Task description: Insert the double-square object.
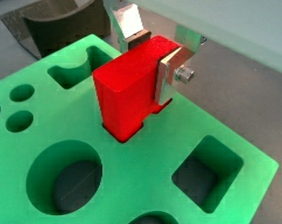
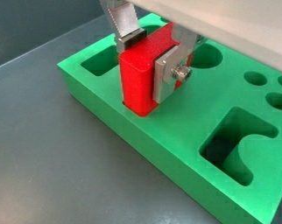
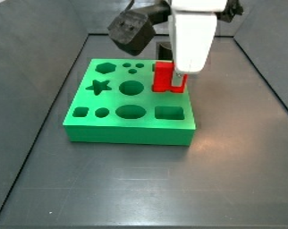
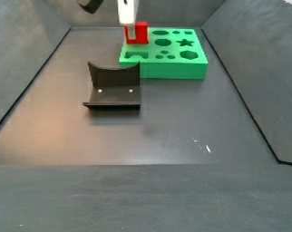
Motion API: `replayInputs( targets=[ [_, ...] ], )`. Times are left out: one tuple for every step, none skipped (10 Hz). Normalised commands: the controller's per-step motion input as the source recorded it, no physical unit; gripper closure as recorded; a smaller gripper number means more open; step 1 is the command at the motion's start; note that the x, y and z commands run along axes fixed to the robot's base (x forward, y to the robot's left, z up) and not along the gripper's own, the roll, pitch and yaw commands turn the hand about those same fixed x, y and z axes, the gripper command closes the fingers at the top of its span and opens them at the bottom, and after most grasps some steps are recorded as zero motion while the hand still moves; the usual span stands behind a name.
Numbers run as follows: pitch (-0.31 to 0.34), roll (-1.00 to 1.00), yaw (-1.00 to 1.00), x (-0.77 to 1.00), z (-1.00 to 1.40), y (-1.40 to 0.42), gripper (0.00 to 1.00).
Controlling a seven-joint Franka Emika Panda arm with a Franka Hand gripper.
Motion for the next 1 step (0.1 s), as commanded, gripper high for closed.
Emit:
replayInputs(
  targets=[
    [0.0, 0.0, 0.0, 0.0, 0.0, 0.0, 1.0]
  ],
)
